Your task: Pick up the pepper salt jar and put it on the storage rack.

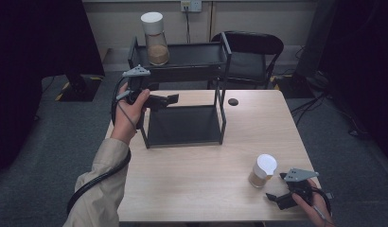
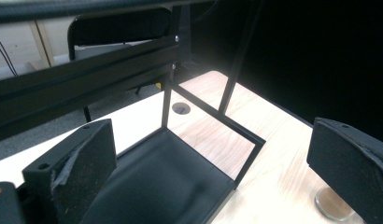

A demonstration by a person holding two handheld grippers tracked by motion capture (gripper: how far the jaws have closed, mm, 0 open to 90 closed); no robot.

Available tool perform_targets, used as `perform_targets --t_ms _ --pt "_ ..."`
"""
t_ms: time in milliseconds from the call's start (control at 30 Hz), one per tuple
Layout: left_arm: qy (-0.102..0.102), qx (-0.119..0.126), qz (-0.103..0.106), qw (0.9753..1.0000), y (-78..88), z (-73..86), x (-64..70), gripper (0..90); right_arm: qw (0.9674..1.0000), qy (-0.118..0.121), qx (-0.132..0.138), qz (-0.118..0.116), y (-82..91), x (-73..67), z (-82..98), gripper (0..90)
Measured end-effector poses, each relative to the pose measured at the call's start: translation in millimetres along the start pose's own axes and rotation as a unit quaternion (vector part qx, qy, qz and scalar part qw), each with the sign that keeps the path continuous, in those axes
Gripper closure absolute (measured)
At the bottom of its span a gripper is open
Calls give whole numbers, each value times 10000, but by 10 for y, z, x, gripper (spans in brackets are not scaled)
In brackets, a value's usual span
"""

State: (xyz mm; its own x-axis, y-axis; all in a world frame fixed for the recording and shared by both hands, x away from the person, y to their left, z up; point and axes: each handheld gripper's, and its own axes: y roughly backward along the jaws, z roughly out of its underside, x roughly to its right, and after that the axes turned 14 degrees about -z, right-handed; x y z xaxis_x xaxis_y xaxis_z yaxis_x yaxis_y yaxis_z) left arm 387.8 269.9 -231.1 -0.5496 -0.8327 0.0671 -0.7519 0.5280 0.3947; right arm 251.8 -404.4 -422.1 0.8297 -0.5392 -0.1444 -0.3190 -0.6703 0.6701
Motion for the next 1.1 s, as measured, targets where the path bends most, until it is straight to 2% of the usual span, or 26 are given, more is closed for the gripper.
perform_targets --t_ms 633,733,1100 --pt "-19 -152 45 9999 -81 287 23 7 10000 4 0 -1 0 0 1 0" --pt "37 -145 54 9999 -92 354 15 7 10000 4 0 -2 0 0 1 0" --pt "30 -178 76 9998 -101 523 26 7 10000 3 -6 -3 1 1 -1 0"
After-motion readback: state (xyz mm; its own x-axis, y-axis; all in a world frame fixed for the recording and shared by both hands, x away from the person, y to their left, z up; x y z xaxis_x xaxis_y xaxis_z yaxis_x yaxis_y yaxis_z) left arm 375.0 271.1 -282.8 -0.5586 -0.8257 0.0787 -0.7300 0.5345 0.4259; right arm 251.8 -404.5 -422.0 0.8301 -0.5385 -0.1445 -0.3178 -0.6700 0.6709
